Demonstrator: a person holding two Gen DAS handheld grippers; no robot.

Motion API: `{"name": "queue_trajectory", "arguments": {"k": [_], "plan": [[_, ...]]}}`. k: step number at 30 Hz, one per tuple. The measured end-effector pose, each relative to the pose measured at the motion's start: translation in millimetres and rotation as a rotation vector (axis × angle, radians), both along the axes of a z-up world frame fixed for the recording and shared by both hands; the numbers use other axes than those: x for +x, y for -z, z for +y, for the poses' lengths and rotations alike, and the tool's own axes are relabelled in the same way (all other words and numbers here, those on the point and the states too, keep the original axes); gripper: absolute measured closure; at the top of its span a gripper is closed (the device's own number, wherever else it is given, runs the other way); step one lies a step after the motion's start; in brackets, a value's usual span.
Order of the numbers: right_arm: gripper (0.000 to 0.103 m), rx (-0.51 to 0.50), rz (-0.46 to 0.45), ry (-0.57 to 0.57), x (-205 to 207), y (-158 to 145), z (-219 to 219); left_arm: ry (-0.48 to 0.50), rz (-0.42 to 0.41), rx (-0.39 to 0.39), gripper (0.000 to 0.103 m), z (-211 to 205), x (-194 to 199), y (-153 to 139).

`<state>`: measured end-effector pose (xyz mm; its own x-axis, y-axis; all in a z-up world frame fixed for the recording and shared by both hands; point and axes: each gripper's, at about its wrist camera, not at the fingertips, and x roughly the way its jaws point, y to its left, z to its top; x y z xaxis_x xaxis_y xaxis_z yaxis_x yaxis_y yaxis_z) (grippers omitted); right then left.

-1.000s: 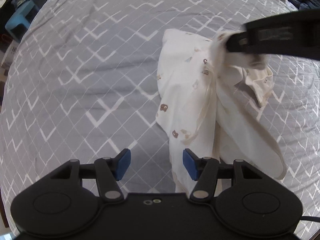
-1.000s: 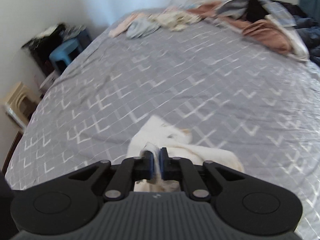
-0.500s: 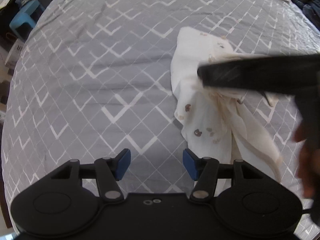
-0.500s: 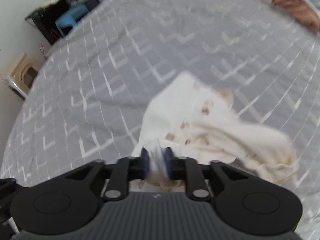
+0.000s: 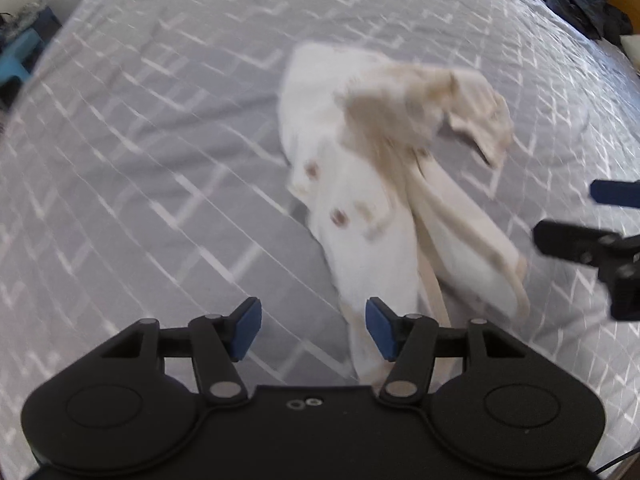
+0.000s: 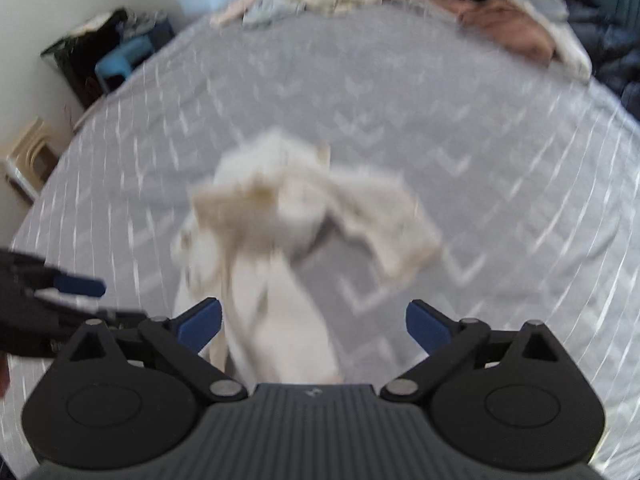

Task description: Fold clothes

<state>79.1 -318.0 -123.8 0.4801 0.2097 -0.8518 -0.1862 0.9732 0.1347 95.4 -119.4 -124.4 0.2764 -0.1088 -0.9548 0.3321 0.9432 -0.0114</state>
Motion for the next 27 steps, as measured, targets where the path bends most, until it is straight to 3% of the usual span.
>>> {"name": "queue_trajectory", "arguments": {"k": [4, 8, 12, 15, 19, 23, 27], "plan": [[0.005, -0.013, 0.012, -0.048, 0, 25, 9, 0.023, -0.05, 0.012, 0.045, -4, -8, 17], [0.008, -0.022, 0.027, -0.102, 4, 43, 19, 0.03, -0.11, -0.047, 0.045, -1, -16, 20], [0.008, -0.02, 0.04, -0.128, 6, 51, 21, 0.041, -0.043, -0.092, 0.045, -6, -13, 26], [0.01, -0.029, 0.053, -0.147, 8, 55, 23, 0.02, -0.018, -0.083, 0.045, -10, -8, 32], [0.024, -0.025, 0.072, -0.161, 14, 58, 21, -0.002, 0.015, -0.105, 0.045, -12, 0, 38], [0.03, -0.019, 0.107, -0.174, 20, 68, 22, -0.021, 0.034, -0.112, 0.049, -14, 5, 45], [0.048, -0.009, 0.114, -0.176, 17, 71, 27, -0.015, 0.028, -0.119, 0.054, -16, 4, 46]]}}
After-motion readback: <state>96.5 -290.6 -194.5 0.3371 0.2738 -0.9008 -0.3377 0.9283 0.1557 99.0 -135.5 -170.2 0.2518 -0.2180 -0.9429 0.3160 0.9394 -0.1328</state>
